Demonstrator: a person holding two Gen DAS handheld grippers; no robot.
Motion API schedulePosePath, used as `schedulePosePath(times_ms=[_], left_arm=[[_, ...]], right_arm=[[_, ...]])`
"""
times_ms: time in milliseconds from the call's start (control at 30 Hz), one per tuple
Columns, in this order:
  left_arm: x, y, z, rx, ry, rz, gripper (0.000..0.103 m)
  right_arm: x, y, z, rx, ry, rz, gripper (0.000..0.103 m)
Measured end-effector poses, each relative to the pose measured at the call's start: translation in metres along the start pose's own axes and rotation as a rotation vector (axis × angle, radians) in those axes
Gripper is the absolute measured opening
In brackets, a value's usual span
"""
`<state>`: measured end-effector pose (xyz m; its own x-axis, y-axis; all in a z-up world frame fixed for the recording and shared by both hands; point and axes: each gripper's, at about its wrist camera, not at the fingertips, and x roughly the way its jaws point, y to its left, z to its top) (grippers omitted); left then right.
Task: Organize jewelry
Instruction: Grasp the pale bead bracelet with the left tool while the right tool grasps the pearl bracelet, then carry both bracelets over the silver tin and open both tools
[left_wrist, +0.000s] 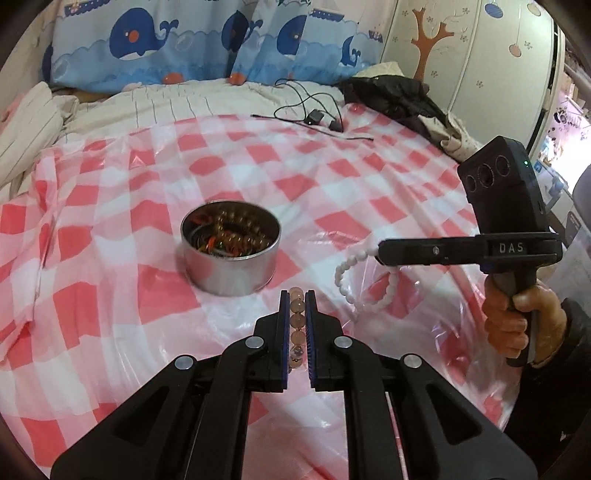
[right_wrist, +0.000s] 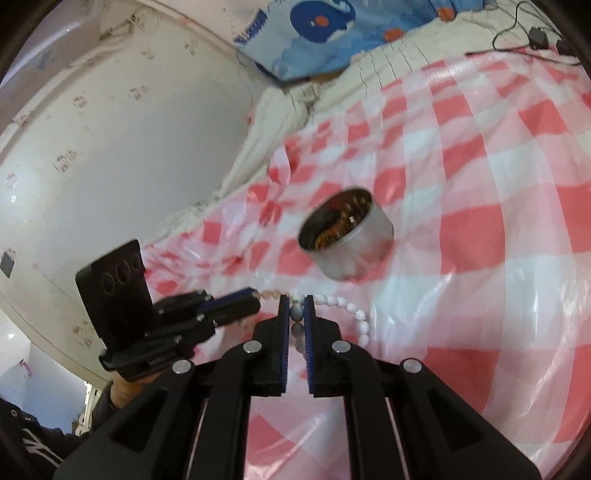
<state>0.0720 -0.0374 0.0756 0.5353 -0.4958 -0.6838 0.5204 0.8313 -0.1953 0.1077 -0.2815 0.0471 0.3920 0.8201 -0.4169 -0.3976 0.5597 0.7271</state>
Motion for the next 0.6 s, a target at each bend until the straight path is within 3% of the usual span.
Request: schedulePosePath(times_ms=[200,600], left_arm=[[-0.002,0.004,0.015,-0.021,-0.021,-0.008,0.007],[0.005,0.016,0.063,-0.04,-0.09,-0.039,0.007]], right_arm=[[-0.005,0.003,0.023,0.011,-0.055,0.053,0.008],[0.002,-0.001,0.056,0.009,-0.09,0.06,0.008]])
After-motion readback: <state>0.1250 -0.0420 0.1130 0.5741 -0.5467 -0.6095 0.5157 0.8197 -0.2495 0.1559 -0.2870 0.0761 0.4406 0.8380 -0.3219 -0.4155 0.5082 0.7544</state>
